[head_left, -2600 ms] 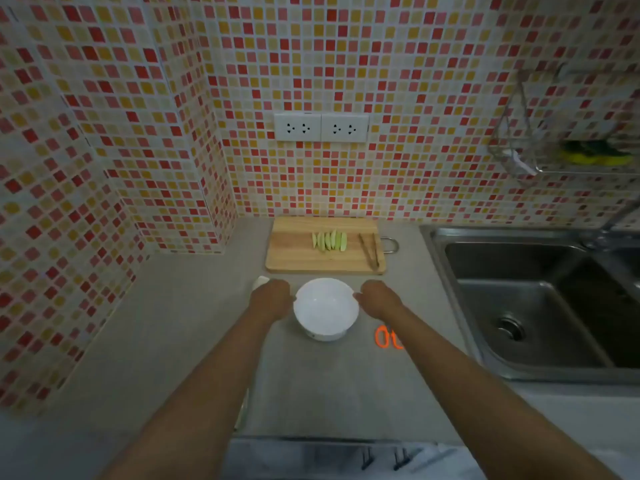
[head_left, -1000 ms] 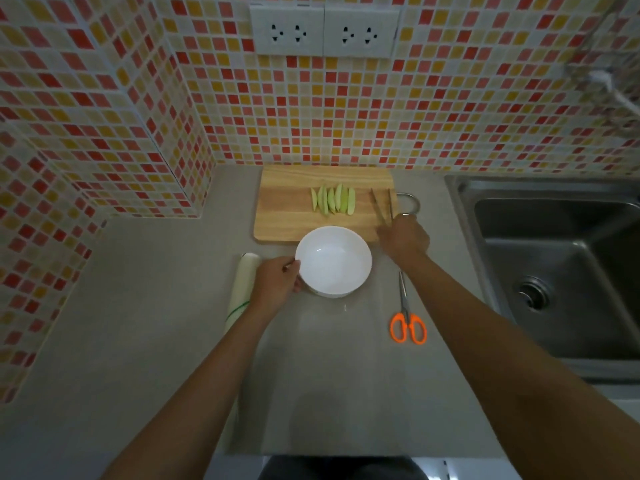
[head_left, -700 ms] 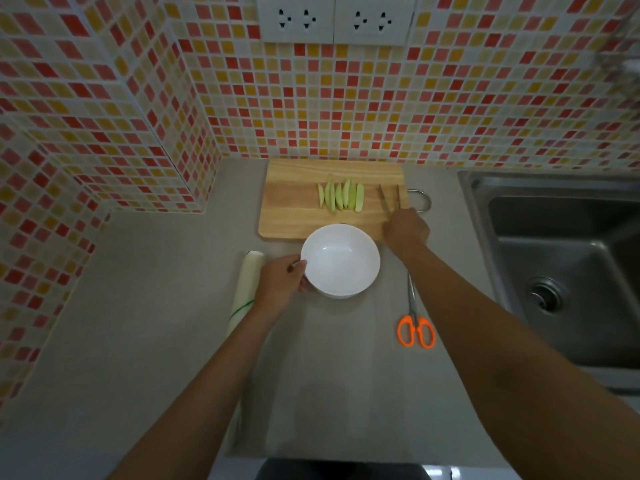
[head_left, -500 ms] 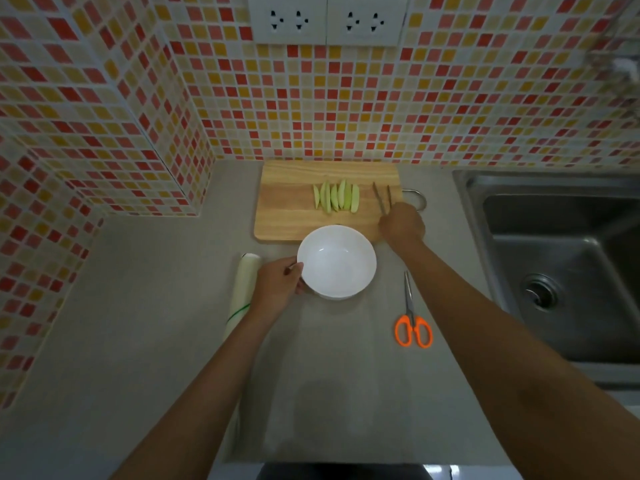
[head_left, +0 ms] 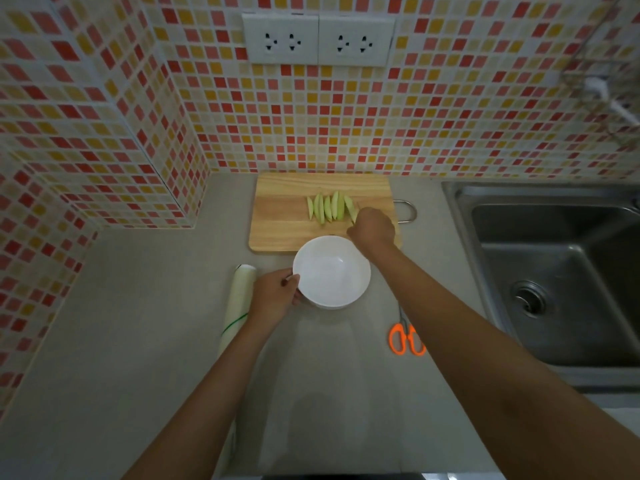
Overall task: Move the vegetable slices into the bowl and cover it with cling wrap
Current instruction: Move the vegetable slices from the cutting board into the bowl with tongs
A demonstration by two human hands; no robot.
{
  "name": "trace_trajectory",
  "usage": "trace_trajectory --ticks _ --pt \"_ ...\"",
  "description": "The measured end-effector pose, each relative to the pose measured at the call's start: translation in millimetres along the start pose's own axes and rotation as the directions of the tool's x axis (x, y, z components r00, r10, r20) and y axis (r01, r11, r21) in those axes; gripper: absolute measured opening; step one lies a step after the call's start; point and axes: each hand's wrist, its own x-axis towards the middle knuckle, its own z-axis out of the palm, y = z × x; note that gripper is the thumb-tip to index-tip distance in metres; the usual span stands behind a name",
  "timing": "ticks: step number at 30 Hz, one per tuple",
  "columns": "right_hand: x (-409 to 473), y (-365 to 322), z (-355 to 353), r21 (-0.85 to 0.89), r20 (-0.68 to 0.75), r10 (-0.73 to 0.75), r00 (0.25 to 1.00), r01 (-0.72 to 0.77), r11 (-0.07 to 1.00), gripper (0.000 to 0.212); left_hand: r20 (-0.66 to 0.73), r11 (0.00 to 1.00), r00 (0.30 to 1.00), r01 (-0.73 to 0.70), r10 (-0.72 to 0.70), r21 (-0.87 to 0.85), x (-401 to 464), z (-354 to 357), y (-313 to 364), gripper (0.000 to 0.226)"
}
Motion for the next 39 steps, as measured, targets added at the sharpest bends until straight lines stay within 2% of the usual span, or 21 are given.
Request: trace_trajectory --ticks 4,6,9,13,17,21,25,28,32,39 --pt "-0.4 -1.1 3.2 -0.085 0.024 -0.024 0.999 0.026 0.996 0.016 0.0 1.0 1.0 0.007 -0.007 0.002 0.1 0.1 1.6 0.024" --pt "-1.5 0.8 3.5 -0.064 0.011 -0.036 0.999 0.036 0.997 0.018 -0.001 1.0 1.0 0.007 -0.007 0.009 0.6 0.2 2.2 0.024" --pt "-3.9 7.1 -2.5 0.062 0.033 -0.027 0.999 0.025 0.998 0.013 0.002 1.0 1.0 0.004 -0.005 0.021 1.4 0.5 1.8 0.024" --pt "-25.1 17.8 -20.3 0.267 0.002 0.003 1.0 -0.004 0.964 0.037 0.004 1.0 1.0 -0.001 0.001 0.018 1.9 -0.1 0.5 0.024" --pt "-88.6 28.3 -27.8 0.375 -0.069 -0.084 0.994 0.104 0.921 0.049 0.0 1.0 1.0 0.007 -0.007 0.021 2.9 0.6 0.6 0.024" --pt "-139.3 40.0 -13.7 0.326 0.043 -0.144 0.989 0.122 0.937 0.05 0.006 1.0 1.0 0.017 -0.017 0.02 2.5 0.6 2.2 0.025" --pt "-146.6 42.6 -0.9 0.215 0.12 -0.125 0.985 0.097 0.972 0.039 0.011 0.999 1.0 0.018 -0.019 0.032 1.6 0.7 3.6 0.025" --pt "-137.2 38.6 -9.4 0.225 0.067 -0.12 0.99 0.102 0.969 0.031 0.008 0.999 1.0 0.015 -0.015 0.046 2.6 0.8 3.2 0.026" --pt "-85.0 22.4 -27.9 0.25 -0.068 -0.058 0.996 0.073 0.965 0.044 0.004 0.999 1.0 0.023 -0.023 0.025 5.0 1.5 1.2 0.026" --pt "-7.3 -7.2 -9.1 0.189 0.005 0.007 1.0 -0.008 0.982 0.038 -0.006 0.999 1.0 0.016 -0.015 0.039 5.2 1.1 0.3 0.025"
